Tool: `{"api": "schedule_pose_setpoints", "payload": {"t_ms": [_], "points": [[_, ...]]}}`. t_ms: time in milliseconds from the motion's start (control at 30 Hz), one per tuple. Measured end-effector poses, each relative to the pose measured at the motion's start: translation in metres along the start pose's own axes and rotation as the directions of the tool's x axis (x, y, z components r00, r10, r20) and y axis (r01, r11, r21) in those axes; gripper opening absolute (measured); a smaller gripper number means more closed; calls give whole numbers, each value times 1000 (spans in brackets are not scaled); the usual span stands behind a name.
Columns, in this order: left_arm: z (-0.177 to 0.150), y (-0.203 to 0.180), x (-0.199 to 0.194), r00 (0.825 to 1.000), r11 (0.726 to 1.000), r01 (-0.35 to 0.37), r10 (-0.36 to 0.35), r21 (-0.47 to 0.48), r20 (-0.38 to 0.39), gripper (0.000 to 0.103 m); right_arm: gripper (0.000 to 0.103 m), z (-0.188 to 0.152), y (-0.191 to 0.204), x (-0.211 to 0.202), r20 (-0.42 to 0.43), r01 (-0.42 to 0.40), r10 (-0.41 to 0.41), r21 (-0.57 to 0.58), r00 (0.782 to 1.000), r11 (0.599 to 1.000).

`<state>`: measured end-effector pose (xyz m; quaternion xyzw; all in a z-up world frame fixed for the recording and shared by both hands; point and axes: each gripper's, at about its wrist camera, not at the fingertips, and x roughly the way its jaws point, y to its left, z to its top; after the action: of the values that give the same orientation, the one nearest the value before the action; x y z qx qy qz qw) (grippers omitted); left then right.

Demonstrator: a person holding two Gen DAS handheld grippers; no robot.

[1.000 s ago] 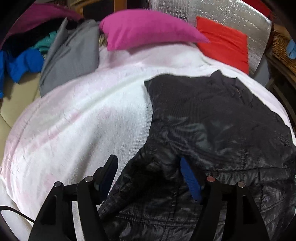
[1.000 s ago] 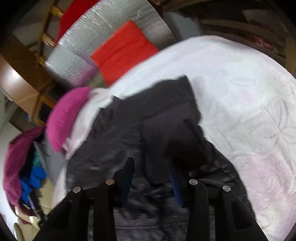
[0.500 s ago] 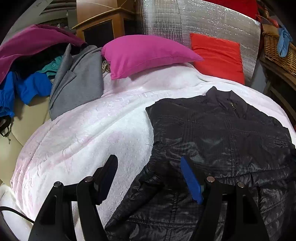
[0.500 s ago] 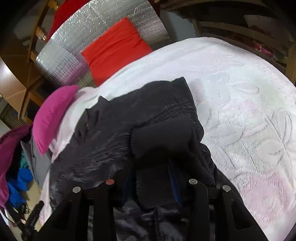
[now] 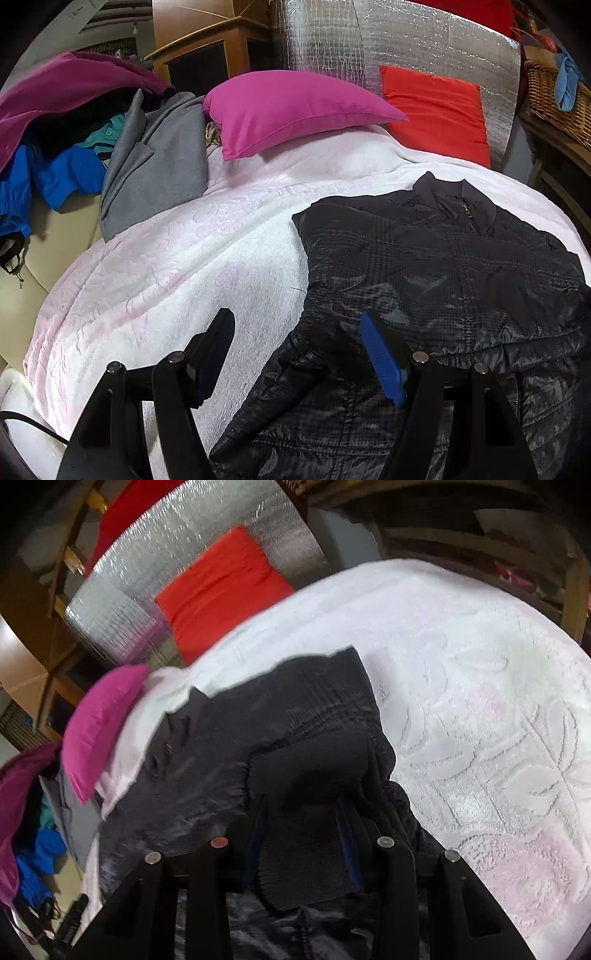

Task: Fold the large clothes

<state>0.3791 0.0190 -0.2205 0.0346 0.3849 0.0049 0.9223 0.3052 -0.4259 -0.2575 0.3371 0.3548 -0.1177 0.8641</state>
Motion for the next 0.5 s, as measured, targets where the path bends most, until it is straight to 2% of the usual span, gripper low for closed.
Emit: {"api": "schedule_pose_setpoints", "payload": {"t_ms": [100, 233, 300, 400, 500], "points": [[0, -1, 4, 1000, 1000, -3, 3, 2, -12, 72, 42, 4, -2, -7, 72, -20, 20, 11, 997, 1000], [0, -4, 11, 1000, 1000, -17, 17, 13, -22, 72, 42, 13, -9, -5, 102, -46, 42, 40, 994, 998], [1, -4, 13, 1000, 1000, -19, 19, 14, -23, 72, 42, 17, -11, 5, 67, -66, 62, 49, 996, 997], [3, -6, 15, 999, 1000, -17, 18, 17, -28, 72, 43, 16, -13, 26, 6, -44, 43, 52, 999, 998], [3, -8, 14, 1000, 1000, -17, 18, 24, -23, 72, 42, 18, -14, 23, 0, -52, 52, 53, 999, 997]]}}
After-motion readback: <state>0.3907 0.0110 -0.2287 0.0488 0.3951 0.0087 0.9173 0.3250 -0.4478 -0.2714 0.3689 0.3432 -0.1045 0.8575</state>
